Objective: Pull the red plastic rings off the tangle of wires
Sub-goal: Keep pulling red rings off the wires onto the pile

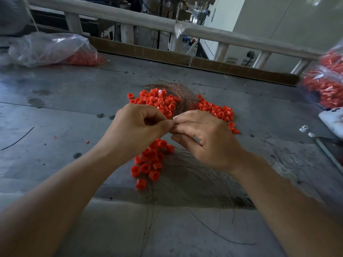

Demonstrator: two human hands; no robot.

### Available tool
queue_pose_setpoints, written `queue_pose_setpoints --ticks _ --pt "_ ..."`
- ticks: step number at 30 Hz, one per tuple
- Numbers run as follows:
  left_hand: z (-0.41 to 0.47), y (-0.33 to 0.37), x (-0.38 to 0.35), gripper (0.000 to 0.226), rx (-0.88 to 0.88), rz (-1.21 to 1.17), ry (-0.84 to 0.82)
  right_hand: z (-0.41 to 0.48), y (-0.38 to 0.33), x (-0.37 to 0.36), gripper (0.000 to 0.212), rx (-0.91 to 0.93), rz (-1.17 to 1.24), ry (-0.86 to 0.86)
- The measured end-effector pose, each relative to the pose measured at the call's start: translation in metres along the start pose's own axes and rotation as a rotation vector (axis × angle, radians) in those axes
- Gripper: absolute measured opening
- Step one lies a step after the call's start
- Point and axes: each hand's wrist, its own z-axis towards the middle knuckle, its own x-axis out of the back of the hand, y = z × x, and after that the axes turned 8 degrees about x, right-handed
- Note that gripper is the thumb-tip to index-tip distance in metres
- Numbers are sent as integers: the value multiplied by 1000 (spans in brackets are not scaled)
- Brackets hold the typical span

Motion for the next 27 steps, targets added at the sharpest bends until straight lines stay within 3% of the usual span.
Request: queue_pose_setpoints --ticks 5,10,14,18,21,27 --pt "0 1 0 10 3 25 -11 -2 1 -4 19 31 -7 -29" --pt "2 5 5 18 93 -206 -54 -2 0 -2 15 -204 202 55" --pt "2 5 5 14 107 -282 -56 -1 1 1 7 -203 144 123" --pt "1 6 8 27 41 -359 -96 0 2 11 4 -254 140 269" --pt "-1 6 8 37 -63 -270 -87 0 4 21 11 -307 165 362" --pt "-3 6 5 31 -85 -291 -62 4 -3 26 14 -338 254 343"
